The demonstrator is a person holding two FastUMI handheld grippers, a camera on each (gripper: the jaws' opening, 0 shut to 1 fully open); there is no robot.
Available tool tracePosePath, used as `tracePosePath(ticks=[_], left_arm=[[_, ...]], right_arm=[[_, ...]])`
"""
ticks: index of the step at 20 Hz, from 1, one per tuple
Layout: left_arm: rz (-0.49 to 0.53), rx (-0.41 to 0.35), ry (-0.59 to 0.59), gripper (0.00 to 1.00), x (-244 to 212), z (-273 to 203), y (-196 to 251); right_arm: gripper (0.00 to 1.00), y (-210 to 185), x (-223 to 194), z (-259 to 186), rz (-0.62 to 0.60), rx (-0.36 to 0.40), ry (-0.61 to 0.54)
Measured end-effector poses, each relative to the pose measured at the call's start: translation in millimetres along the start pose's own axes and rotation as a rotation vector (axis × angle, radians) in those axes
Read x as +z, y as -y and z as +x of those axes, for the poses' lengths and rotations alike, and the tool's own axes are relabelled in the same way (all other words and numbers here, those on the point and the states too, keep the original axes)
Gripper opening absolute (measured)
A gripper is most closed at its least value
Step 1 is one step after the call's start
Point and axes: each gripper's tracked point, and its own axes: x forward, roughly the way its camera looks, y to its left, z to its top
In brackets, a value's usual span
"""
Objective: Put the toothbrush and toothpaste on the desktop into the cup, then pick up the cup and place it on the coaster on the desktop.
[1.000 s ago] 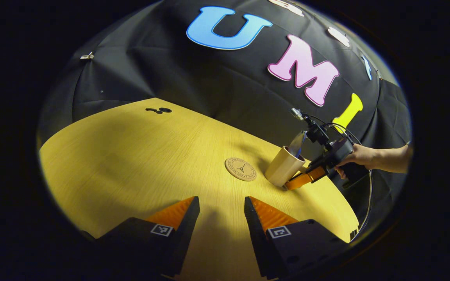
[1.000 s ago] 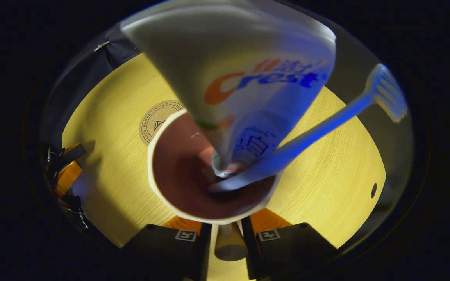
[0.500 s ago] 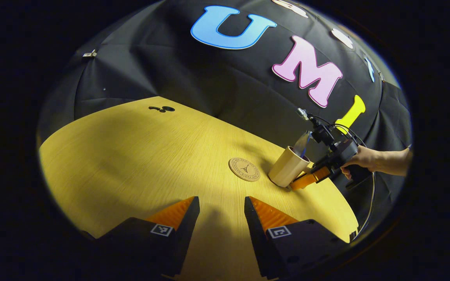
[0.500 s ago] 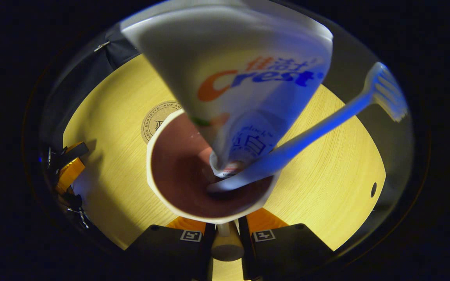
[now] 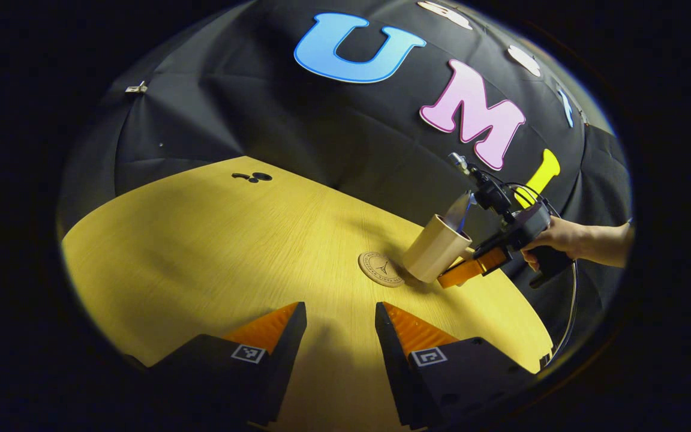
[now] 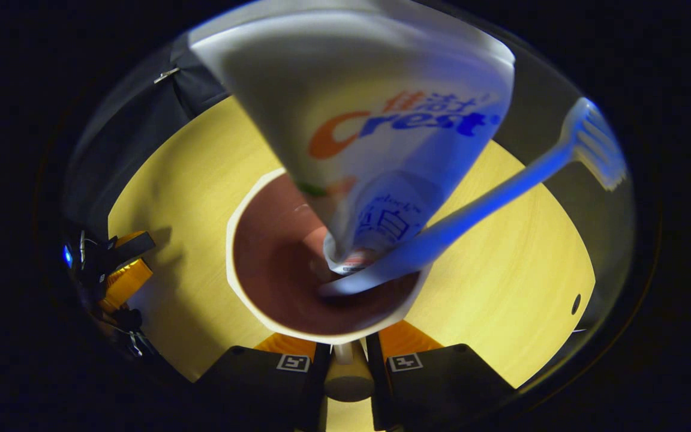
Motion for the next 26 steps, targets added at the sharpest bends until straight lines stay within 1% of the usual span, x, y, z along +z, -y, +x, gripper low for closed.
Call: tracePosePath(ticks=[7, 8, 9, 10, 19, 24, 25, 26], left_arm=[[-0.013, -0.014, -0.001, 0.73, -0.2, -4.3, -7.5], [-0.015, -0.014, -0.002, 0.73, 0.8, -4.6, -9.6], [-0.018, -0.013, -0.001, 0.73, 1.5, -4.6, -11.9], [-0.023, -0.013, 0.001, 0.73, 3.3, -4.5, -14.5], [-0.059, 0.001, 0.009, 0.73, 10.2, 3.1, -31.4], [-0.054, -0.006, 0.004, 0.73, 9.2, 4.6, -24.4], [-0.051, -0.006, 0.003, 0.73, 8.4, 3.9, -23.8], [-0.048, -0.006, 0.002, 0.73, 7.2, 3.3, -23.6]], right_arm=[[0.33, -28.3, 22.7, 16.9, -0.035, 0.020, -0.020], [0.28, -30.3, 24.5, 18.8, -0.040, 0.020, -0.022], [0.37, -31.3, 24.5, 19.0, -0.045, 0.021, -0.027], [0.33, -32.5, 25.3, 19.4, -0.050, 0.021, -0.029], [0.32, -30.7, 23.7, 21.2, -0.052, 0.006, -0.055], [0.33, -28.7, 23.8, 20.3, -0.057, -0.010, -0.061], [0.31, -28.7, 25.0, 18.6, -0.055, -0.005, -0.054], [0.34, -29.1, 24.6, 16.6, -0.049, -0.001, -0.051]])
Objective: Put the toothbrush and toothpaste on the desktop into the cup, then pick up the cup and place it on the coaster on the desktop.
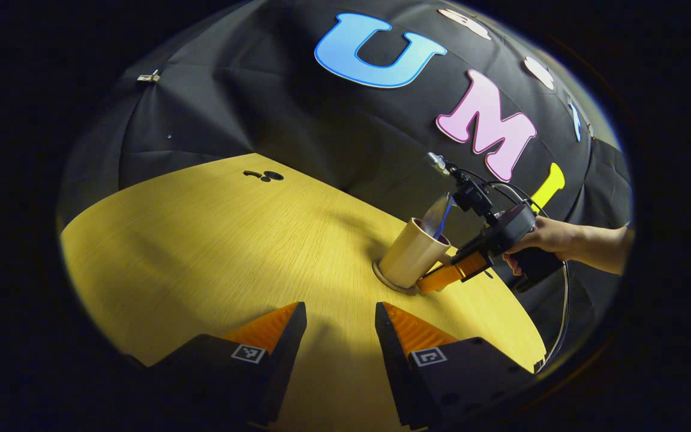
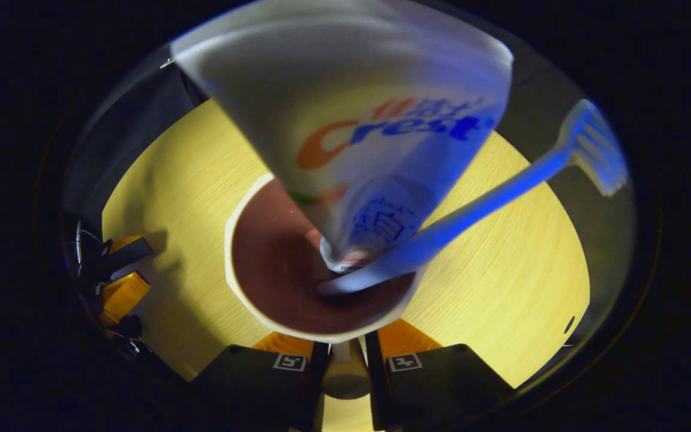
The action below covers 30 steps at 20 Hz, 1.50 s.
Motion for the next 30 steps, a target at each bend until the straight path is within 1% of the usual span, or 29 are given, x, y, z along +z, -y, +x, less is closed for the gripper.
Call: tracePosePath(ticks=[2, 5, 9, 13, 16, 17, 18, 20, 22, 25, 28, 30], left_arm=[[0.003, 0.000, -0.002, 0.73, -0.2, -1.4, 1.5], [0.009, 0.001, -0.008, 0.73, -0.7, -3.7, 10.7], [0.021, -0.008, -0.022, 0.73, 6.7, -13.4, 29.5], [0.060, -0.022, -0.028, 0.73, 29.0, -26.5, 57.1], [0.079, -0.029, -0.030, 0.73, 45.2, -37.1, 79.3], [0.084, -0.036, -0.028, 0.73, 50.7, -39.6, 89.2], [0.079, -0.054, -0.028, 0.73, 55.7, -42.8, 100.6], [0.070, -0.079, -0.038, 0.73, 61.5, -48.4, 121.0], [0.079, -0.084, -0.046, 0.73, 67.1, -55.0, 135.0], [0.116, -0.098, -0.045, 0.73, 81.3, -66.7, 161.3], [0.171, -0.109, -0.047, 0.73, 90.0, -77.9, 181.3], [0.191, -0.125, -0.051, 0.73, 91.1, -85.9, 194.2]], right_arm=[[0.35, -2.0, -0.1, -5.6, 0.020, 0.016, 0.013], [0.36, -0.4, 8.1, -21.7, 0.040, 0.021, 0.075], [0.36, -0.5, 22.1, -62.2, 0.074, 0.016, 0.189], [0.36, 3.5, 23.5, -119.5, 0.125, 0.001, 0.341], [0.36, -1.2, 15.3, -158.2, 0.145, 0.003, 0.430], [0.32, -3.2, 12.0, -169.6, 0.150, 0.003, 0.458], [0.38, -7.1, 9.4, -181.7, 0.157, 0.005, 0.490], [0.38, -15.0, 4.5, -208.2, 0.197, 0.003, 0.558], [0.37, -24.8, -2.9, -229.7, 0.224, 0.001, 0.619], [0.38, -31.9, -17.9, -256.9, 0.216, -0.032, 0.677], [0.39, -43.6, -29.4, -274.4, 0.268, -0.023, 0.736], [0.39, -42.4, -37.8, -289.9, 0.292, -0.042, 0.780]])
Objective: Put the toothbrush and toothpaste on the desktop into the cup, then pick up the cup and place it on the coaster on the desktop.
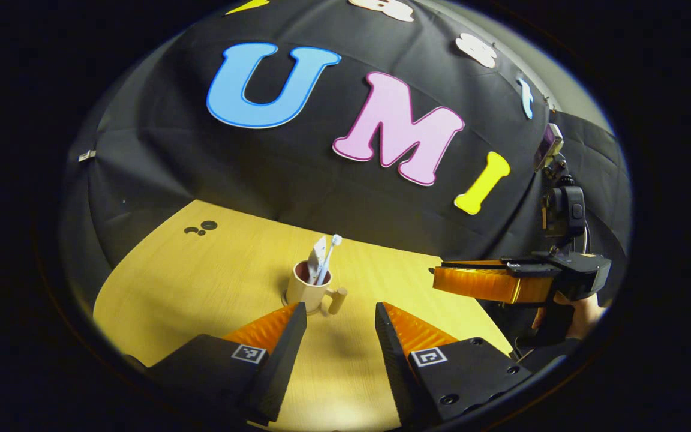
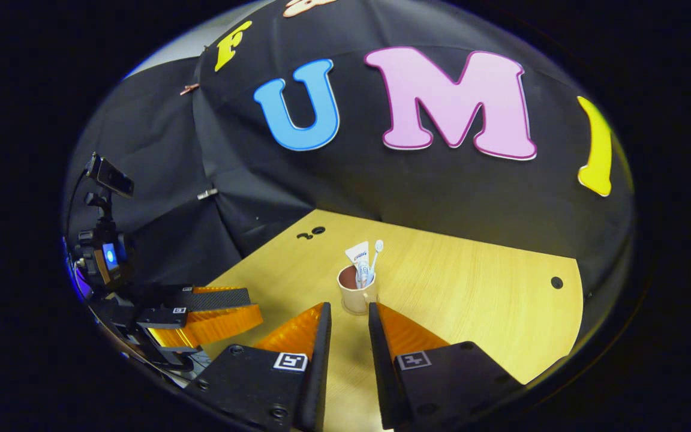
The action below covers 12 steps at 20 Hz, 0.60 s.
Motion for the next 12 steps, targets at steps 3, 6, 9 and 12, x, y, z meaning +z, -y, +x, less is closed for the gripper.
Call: tracePosePath(ticks=[3, 6, 9, 12], left_arm=[[0.016, -0.013, -0.011, 0.73, -0.3, -6.8, 16.4], [0.040, -0.037, -0.015, 0.73, 1.7, -12.5, 33.5], [0.078, -0.054, -0.014, 0.73, 1.0, -15.8, 46.0], [0.119, -0.062, -0.022, 0.73, -1.9, -18.3, 55.7]], right_arm=[[0.32, 7.1, 0.5, -23.1, 0.027, -0.036, 0.042], [0.46, 14.1, -6.2, -44.1, 0.043, -0.070, 0.056], [0.47, 21.4, -14.3, -57.7, 0.076, -0.096, 0.066], [0.44, 25.5, -18.3, -68.5, 0.097, -0.115, 0.079]])
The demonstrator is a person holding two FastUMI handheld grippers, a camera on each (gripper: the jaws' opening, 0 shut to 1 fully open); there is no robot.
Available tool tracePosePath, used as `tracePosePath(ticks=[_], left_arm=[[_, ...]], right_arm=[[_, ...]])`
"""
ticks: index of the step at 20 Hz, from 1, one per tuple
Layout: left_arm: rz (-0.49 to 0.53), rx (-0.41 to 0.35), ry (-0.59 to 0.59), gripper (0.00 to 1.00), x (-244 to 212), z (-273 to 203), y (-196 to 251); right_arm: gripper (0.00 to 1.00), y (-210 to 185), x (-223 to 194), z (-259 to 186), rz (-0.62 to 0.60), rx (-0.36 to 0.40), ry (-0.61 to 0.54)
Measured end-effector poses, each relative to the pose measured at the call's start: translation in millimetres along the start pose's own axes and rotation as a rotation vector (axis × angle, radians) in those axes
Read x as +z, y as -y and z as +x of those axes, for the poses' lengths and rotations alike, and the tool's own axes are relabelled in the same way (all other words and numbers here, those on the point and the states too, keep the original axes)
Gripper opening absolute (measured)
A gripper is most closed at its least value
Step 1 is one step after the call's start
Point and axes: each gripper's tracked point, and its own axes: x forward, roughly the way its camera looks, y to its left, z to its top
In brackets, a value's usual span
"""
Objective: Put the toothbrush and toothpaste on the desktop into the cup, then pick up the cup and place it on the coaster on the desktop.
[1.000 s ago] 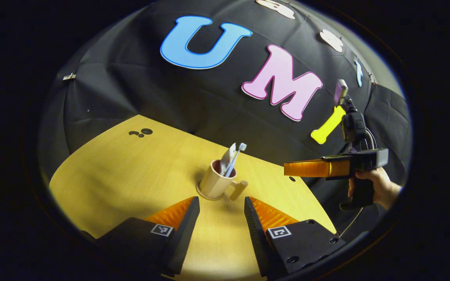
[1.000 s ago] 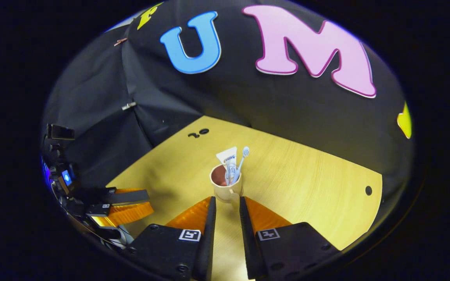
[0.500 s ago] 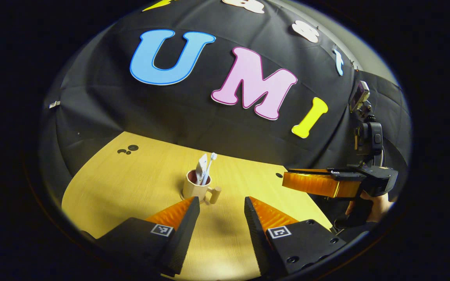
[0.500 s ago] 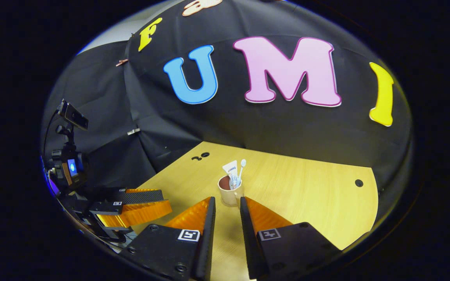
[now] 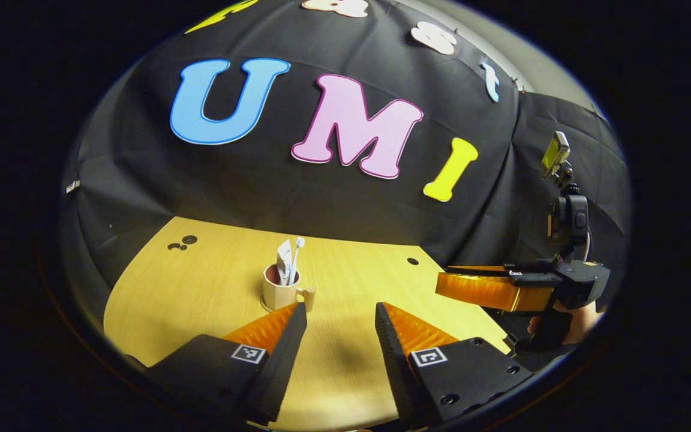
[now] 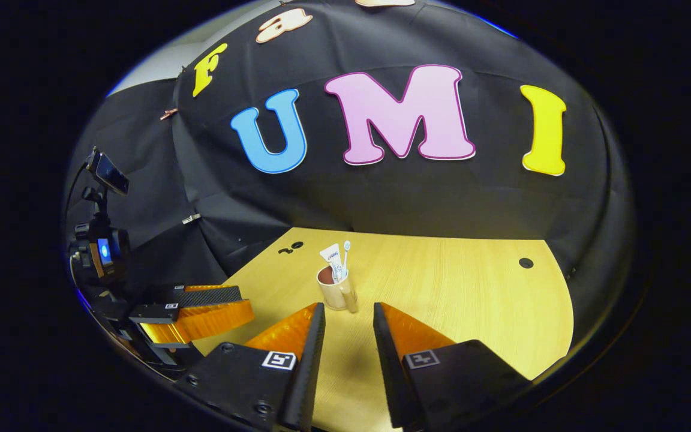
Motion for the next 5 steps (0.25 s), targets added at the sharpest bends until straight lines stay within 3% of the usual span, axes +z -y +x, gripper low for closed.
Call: tracePosePath(ticks=[1, 2, 3, 4, 5], left_arm=[[0.010, -0.005, -0.002, 0.74, -0.8, 0.8, 3.3], [0.019, -0.010, -0.005, 0.77, -1.8, 1.4, 6.2], [0.024, -0.010, -0.008, 0.85, -2.9, 3.0, 7.6], [0.028, -0.008, -0.009, 0.87, -3.6, 3.8, 8.5], [0.030, -0.006, -0.011, 0.88, -4.1, 5.3, 9.3]], right_arm=[[0.55, 0.8, 0.1, -0.7, 0.006, -0.001, 0.005], [0.46, 1.8, -0.1, -4.7, 0.010, -0.003, 0.012], [0.55, 3.7, -0.7, -6.7, 0.008, -0.007, 0.017], [0.48, 5.0, -0.7, -8.6, 0.005, -0.008, 0.020], [0.59, 6.5, -1.6, -9.7, 0.002, -0.011, 0.021]])
